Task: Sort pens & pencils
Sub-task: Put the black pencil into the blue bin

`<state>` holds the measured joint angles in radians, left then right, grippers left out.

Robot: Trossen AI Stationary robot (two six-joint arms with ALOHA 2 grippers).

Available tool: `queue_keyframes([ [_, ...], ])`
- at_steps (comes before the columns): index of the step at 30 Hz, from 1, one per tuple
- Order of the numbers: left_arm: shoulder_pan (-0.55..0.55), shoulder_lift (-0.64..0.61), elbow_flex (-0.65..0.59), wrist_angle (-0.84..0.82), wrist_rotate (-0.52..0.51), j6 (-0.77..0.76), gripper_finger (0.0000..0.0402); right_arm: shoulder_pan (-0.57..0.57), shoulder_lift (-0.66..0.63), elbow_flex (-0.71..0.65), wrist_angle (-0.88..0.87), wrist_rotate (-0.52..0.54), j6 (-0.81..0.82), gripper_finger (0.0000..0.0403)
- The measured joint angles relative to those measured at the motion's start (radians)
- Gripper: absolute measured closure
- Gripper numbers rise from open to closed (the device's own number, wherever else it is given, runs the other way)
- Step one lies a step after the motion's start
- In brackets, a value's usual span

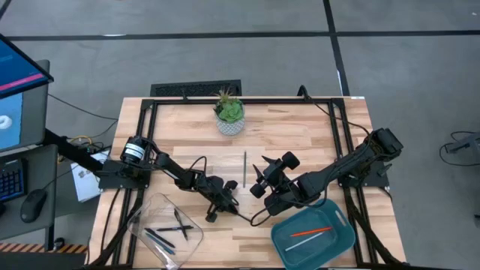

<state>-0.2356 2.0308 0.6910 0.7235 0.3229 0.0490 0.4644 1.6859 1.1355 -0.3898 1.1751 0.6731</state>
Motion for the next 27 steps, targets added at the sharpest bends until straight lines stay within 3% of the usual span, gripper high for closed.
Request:
queue_keyframes([
  [22,0.000,0.000,0.000,0.000,-0.003,-0.007,0.0388,0.000,0.000,0.000,0.001,0.002,0.000,0.0175],
  [27,0.000,0.000,0.000,0.000,-0.004,-0.007,0.0388,0.019,-0.015,0.000,0.004,0.058,-0.001,0.0175],
])
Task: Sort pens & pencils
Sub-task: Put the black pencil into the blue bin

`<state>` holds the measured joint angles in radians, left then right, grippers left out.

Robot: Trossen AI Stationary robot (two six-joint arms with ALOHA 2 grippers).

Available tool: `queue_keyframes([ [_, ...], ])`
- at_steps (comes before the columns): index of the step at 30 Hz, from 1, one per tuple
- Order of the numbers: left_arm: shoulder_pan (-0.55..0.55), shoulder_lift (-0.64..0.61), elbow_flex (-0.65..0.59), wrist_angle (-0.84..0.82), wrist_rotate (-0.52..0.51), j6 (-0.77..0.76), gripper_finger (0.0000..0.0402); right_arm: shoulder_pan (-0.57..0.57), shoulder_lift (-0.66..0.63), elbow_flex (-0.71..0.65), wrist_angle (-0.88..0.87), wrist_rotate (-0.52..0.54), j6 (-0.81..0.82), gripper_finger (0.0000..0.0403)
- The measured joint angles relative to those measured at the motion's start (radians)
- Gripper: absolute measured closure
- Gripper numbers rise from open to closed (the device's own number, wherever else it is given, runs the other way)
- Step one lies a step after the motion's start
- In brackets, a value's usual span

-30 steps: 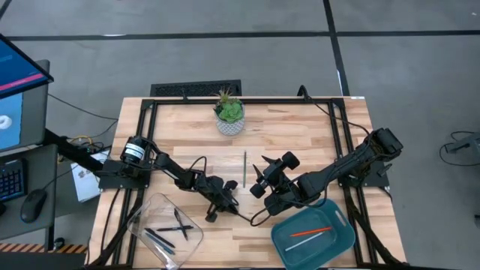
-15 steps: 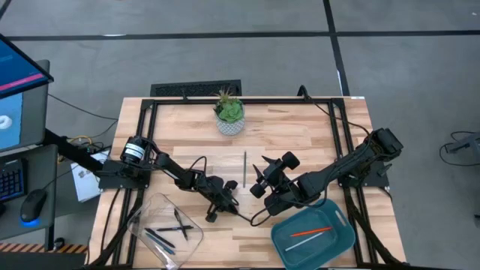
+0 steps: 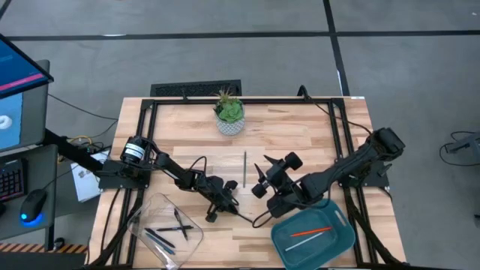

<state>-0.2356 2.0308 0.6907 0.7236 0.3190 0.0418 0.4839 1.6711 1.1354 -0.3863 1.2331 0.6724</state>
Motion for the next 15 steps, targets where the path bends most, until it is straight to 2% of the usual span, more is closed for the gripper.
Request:
queue_keyframes([
  [9,0.000,0.000,0.000,0.002,-0.003,0.000,0.0388,0.103,-0.092,0.000,-0.053,0.126,-0.002,0.0175],
  [15,-0.001,0.001,-0.002,0.013,-0.010,-0.007,0.0388,0.215,-0.179,0.000,-0.184,0.125,0.000,0.0175],
])
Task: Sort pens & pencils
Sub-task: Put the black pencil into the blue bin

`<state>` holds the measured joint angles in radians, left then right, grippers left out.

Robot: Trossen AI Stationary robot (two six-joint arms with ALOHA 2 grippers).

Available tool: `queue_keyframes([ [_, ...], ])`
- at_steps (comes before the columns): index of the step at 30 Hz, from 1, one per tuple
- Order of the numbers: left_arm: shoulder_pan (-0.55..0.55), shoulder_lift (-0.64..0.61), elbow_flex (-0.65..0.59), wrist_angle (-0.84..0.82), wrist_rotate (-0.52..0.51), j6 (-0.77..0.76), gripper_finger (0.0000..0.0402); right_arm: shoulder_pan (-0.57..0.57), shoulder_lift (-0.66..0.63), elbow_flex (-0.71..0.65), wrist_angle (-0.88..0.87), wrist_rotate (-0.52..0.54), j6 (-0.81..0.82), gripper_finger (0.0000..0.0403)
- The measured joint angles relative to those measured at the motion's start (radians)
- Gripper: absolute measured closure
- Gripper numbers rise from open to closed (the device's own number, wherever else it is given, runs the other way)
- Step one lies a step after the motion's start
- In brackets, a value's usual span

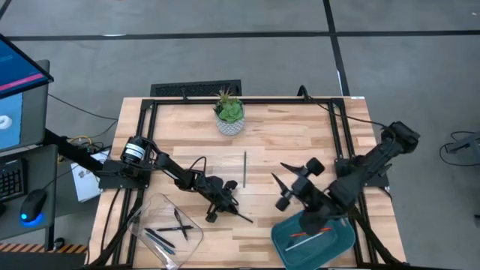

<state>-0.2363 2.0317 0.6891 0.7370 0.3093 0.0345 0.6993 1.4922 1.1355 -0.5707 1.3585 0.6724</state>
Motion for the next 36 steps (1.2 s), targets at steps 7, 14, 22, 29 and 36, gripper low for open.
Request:
queue_keyframes([
  [7,0.000,0.004,0.002,0.055,-0.002,-0.006,0.0388,0.130,-0.077,0.000,-0.049,-0.001,0.000,0.0175],
  [14,0.000,0.007,0.035,0.048,0.013,-0.005,0.0388,0.218,-0.132,0.000,-0.066,0.001,-0.001,0.0175],
  [22,0.000,0.008,0.066,0.016,0.017,0.008,0.0388,0.268,-0.132,0.000,-0.066,0.000,-0.001,0.0175],
  [29,0.000,0.008,0.111,-0.054,0.022,0.026,0.0388,0.283,-0.131,0.000,-0.075,-0.001,0.000,0.0175],
  [36,0.000,0.007,0.176,-0.155,0.009,0.067,0.0388,0.282,-0.131,0.000,-0.076,-0.008,0.000,0.0175],
])
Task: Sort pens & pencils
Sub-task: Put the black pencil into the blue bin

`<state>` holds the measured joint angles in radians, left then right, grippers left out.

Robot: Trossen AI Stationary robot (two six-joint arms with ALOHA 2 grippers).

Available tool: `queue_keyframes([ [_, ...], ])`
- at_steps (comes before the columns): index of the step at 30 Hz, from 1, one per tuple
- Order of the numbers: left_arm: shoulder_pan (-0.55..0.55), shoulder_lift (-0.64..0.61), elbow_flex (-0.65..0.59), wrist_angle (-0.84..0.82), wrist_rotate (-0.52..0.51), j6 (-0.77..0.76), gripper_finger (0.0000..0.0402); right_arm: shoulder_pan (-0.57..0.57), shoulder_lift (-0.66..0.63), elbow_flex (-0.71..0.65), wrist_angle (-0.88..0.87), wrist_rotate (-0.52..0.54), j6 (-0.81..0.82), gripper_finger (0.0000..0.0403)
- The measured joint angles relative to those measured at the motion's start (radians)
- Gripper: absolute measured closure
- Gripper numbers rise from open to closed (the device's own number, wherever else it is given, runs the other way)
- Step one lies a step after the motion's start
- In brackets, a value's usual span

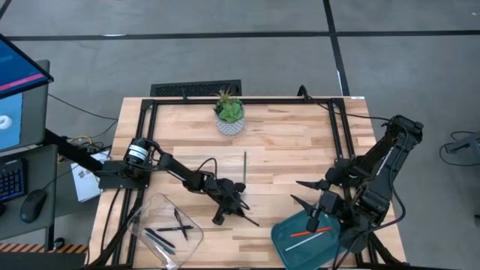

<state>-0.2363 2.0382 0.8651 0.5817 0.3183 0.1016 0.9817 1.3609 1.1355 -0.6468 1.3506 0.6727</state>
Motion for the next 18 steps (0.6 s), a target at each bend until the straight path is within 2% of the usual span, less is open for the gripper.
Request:
queue_keyframes([
  [9,0.000,-0.014,0.108,-0.205,-0.018,0.078,0.0388,0.000,0.000,0.000,-0.005,0.000,0.000,0.0175],
  [13,0.001,-0.070,0.135,-0.345,-0.073,0.112,0.0388,0.000,0.000,0.000,-0.007,-0.006,0.000,0.0175],
  [18,0.001,-0.185,0.126,-0.445,-0.122,0.128,0.0388,0.003,0.000,0.000,-0.007,-0.018,0.001,0.0175],
])
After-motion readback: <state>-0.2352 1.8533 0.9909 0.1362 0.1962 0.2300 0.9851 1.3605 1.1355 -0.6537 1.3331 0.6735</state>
